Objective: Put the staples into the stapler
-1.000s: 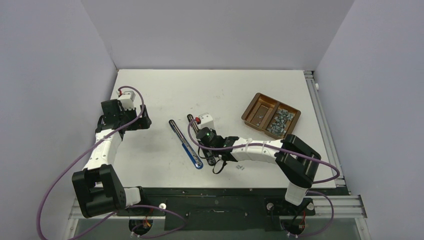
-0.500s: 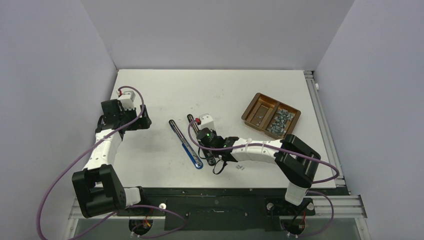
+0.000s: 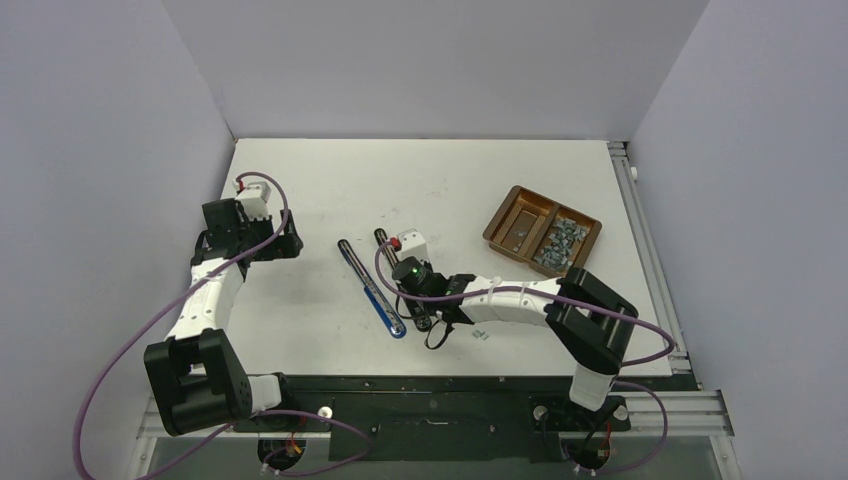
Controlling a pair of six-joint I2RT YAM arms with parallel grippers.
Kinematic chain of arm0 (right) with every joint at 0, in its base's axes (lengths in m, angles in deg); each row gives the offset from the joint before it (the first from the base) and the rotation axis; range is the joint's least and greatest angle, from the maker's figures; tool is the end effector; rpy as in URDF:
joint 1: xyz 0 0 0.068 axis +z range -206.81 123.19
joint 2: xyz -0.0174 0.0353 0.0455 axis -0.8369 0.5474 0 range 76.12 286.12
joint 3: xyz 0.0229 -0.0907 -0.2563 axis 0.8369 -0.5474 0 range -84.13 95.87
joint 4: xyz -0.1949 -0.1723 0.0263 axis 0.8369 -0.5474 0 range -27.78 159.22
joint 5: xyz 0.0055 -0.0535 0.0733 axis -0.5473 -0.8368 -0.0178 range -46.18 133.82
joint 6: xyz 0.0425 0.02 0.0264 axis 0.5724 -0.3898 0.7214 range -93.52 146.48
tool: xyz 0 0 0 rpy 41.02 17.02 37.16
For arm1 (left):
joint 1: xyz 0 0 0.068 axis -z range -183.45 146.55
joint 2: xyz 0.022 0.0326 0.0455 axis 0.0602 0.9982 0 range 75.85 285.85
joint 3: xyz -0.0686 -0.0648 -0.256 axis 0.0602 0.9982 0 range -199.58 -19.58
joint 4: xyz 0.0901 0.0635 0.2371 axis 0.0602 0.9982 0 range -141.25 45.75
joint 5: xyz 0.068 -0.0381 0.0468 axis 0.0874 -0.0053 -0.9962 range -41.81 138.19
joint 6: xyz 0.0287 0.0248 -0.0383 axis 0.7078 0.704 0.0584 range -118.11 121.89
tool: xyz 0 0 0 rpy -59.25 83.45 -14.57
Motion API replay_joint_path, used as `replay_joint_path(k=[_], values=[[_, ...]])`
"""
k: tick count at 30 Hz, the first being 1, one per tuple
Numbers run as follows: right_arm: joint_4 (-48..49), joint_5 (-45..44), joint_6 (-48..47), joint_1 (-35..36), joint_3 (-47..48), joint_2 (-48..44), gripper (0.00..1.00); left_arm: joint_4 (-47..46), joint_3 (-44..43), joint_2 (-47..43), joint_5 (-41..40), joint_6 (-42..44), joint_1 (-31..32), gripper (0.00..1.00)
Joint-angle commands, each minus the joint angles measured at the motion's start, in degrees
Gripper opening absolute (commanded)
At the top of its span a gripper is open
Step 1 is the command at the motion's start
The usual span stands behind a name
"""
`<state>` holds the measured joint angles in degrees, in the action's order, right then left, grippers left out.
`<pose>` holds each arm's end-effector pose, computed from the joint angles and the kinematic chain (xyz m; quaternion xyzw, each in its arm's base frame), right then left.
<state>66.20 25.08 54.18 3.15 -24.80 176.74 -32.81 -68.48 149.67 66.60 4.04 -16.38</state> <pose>0.1948 0.3141 0.1811 -0.1919 0.8911 0.1571 0.3801 0.2679 0.0499 0.2443 -0.0221 0.9084 -0.0944 0.4067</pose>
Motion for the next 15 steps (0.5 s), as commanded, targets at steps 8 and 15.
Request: replay_joint_path(k=[8,15], values=[[1.34,-0.07,0.42,-0.29,-0.16,1.53,0.08,-0.33,-2.57,-1.08,-0.03,0.34,-0.47,0.96],[0.95,-0.06,0.27,-0.35,-0.01,1.88,0.09,-0.33,-2.69,-1.05,0.03,0.38,-0.43,0.96]])
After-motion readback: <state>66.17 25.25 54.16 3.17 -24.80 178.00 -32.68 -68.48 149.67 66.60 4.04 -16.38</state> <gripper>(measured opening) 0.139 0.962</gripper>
